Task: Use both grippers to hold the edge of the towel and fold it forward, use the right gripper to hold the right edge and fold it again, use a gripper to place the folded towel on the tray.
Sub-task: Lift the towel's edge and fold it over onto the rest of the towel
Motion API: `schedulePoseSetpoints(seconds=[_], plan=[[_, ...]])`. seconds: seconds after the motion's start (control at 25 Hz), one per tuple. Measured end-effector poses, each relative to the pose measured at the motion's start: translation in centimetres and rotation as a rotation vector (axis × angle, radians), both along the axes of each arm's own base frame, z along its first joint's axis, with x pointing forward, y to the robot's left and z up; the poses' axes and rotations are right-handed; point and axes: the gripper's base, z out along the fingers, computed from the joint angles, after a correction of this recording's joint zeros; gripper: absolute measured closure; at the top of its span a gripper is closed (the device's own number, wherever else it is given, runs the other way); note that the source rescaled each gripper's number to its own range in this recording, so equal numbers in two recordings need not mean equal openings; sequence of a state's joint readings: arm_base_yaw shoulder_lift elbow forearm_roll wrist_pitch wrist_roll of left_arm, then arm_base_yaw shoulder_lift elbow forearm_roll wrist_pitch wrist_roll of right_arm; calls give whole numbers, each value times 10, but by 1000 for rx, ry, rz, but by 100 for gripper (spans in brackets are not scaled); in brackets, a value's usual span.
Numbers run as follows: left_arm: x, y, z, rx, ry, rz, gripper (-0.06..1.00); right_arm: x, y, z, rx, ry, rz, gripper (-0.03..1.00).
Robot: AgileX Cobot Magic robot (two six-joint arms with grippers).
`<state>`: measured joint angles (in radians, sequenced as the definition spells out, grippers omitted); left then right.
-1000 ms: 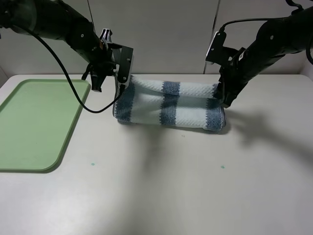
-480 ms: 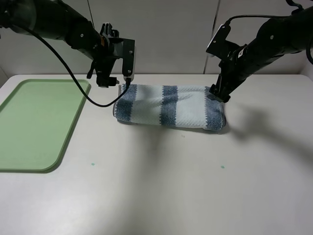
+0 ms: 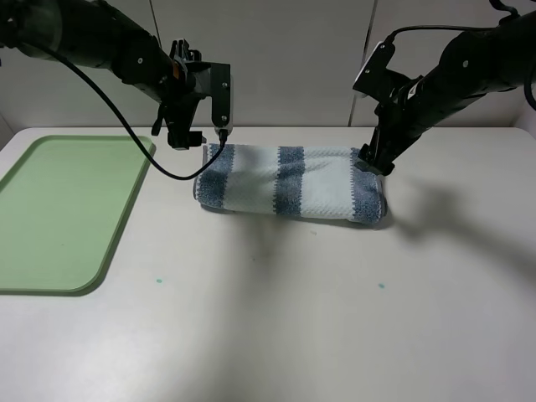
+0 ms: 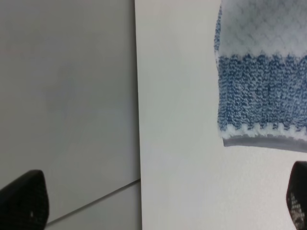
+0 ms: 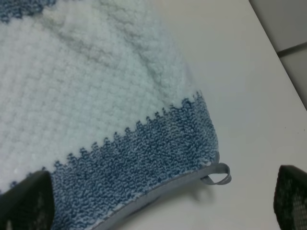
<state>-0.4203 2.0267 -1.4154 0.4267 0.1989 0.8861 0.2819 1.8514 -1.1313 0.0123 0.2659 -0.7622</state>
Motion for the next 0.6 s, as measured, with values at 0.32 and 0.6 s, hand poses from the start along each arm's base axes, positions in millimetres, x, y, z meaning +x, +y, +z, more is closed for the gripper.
schedulePoseSetpoints(seconds=[0.32,0.6], plan=[[0,0,0,-2,-3,-1,-5,0,0,0,14,4,-18,-3],[0,0,0,-21,1,18,-6,0,0,0,16,2,-21,-3]])
